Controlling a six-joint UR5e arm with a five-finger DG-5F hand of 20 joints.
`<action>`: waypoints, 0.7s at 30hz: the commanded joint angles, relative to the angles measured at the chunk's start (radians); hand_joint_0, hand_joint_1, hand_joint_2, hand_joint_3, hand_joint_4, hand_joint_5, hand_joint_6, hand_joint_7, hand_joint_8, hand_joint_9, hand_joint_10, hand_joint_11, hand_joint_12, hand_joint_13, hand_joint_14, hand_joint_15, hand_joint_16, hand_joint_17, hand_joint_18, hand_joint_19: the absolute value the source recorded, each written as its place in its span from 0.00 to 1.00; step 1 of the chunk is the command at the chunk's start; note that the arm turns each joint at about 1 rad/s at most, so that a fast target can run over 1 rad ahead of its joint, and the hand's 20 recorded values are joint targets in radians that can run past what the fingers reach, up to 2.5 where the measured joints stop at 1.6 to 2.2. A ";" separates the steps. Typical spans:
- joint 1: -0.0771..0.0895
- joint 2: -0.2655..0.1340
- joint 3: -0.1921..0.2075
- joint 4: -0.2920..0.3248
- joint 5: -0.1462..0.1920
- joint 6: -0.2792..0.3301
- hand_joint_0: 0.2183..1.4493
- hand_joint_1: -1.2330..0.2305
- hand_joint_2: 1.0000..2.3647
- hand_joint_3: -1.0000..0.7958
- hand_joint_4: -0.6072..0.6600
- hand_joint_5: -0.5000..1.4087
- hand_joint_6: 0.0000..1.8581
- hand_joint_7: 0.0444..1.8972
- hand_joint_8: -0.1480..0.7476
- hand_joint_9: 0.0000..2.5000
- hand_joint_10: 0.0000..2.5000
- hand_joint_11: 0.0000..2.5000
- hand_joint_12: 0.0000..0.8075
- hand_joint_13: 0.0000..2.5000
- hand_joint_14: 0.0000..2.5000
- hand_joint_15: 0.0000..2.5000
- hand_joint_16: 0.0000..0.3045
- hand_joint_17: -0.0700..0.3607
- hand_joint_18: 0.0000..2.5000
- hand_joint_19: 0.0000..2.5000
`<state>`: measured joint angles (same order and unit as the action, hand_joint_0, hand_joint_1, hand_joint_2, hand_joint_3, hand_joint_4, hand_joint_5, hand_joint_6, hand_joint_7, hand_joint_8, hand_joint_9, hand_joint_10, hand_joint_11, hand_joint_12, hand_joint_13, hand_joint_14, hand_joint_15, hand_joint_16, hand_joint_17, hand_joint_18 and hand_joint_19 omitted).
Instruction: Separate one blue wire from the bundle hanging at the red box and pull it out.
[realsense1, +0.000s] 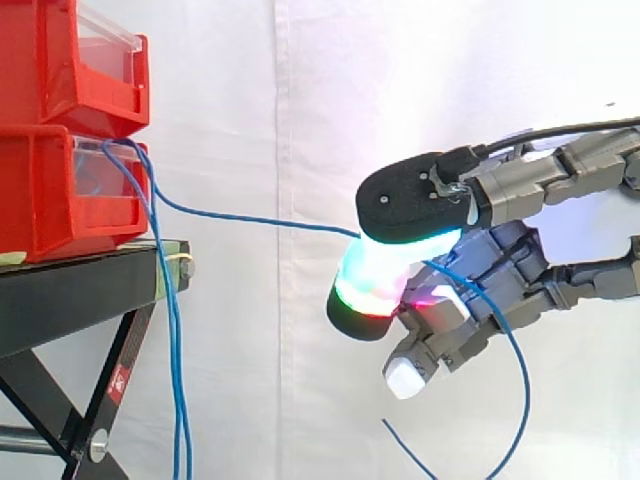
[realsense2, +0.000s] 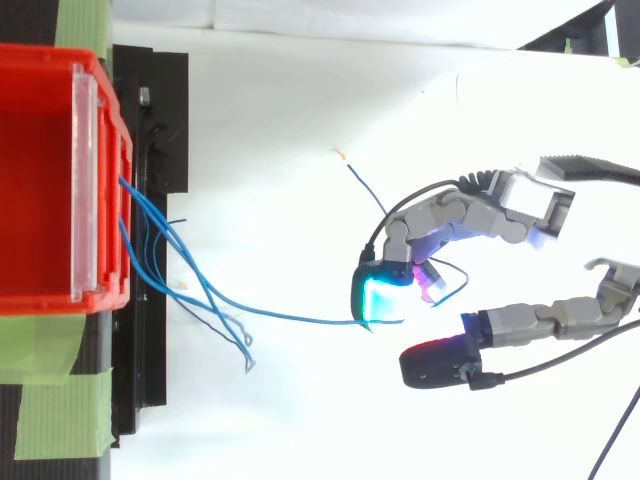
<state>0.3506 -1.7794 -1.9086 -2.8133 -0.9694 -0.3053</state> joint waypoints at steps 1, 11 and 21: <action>0.001 0.000 0.000 0.000 0.000 0.000 0.32 0.33 0.02 0.58 0.44 0.19 0.42 0.63 0.45 0.20 0.22 0.76 0.41 0.15 0.01 0.20 0.14 0.39 0.14 0.24; 0.001 0.000 -0.001 0.000 0.000 0.000 0.32 0.33 0.02 0.58 0.44 0.19 0.42 0.64 0.45 0.19 0.25 0.76 0.41 0.16 0.01 0.20 0.14 0.38 0.14 0.24; 0.001 0.000 0.000 0.000 0.000 0.000 0.31 0.33 0.02 0.57 0.44 0.19 0.42 0.62 0.45 0.17 0.31 0.74 0.41 0.16 0.01 0.20 0.14 0.38 0.15 0.24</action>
<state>0.3506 -1.7794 -1.9084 -2.8133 -0.9695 -0.3053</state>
